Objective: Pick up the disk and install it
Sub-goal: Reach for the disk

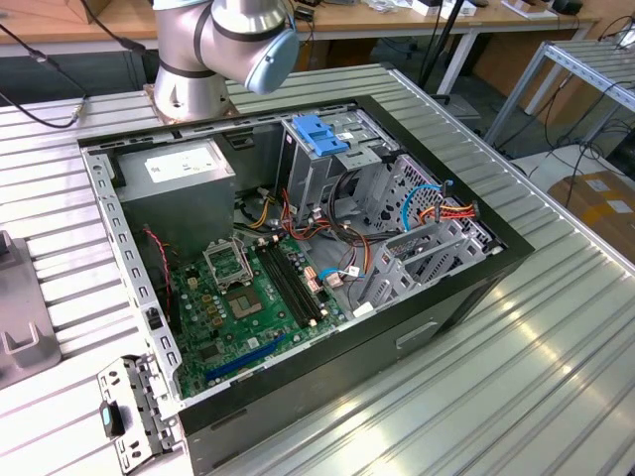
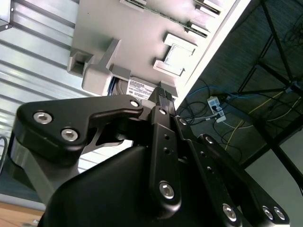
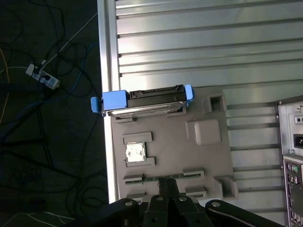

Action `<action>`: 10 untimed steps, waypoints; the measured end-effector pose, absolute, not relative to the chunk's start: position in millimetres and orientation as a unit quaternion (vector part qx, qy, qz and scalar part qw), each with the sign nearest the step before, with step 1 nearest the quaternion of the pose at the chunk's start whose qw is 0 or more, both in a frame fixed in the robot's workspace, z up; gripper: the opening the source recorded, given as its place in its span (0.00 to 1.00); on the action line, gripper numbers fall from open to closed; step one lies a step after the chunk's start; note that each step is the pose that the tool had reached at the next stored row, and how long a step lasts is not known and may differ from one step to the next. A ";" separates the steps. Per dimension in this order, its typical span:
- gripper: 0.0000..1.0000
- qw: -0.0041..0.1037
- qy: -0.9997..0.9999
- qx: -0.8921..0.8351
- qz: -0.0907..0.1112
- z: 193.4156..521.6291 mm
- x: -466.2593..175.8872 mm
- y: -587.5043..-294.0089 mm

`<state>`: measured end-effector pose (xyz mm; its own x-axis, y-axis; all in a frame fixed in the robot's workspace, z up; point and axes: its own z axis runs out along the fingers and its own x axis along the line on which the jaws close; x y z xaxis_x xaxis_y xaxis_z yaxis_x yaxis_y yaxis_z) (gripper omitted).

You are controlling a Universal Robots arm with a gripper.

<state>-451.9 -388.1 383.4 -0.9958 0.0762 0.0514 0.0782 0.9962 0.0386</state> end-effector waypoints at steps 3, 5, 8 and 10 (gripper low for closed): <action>0.10 0.025 -0.999 -0.039 -0.020 383.3 -454.4 -388.2; 0.10 0.025 -0.999 -0.039 -0.020 383.2 -455.4 -388.1; 0.10 0.025 -0.999 -0.039 -0.020 383.1 -457.0 -388.1; 0.10 0.025 -0.999 -0.039 -0.020 383.0 -458.1 -388.1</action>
<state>-458.1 -388.1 383.0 -0.9958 0.0762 0.0514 0.0782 0.9962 0.0386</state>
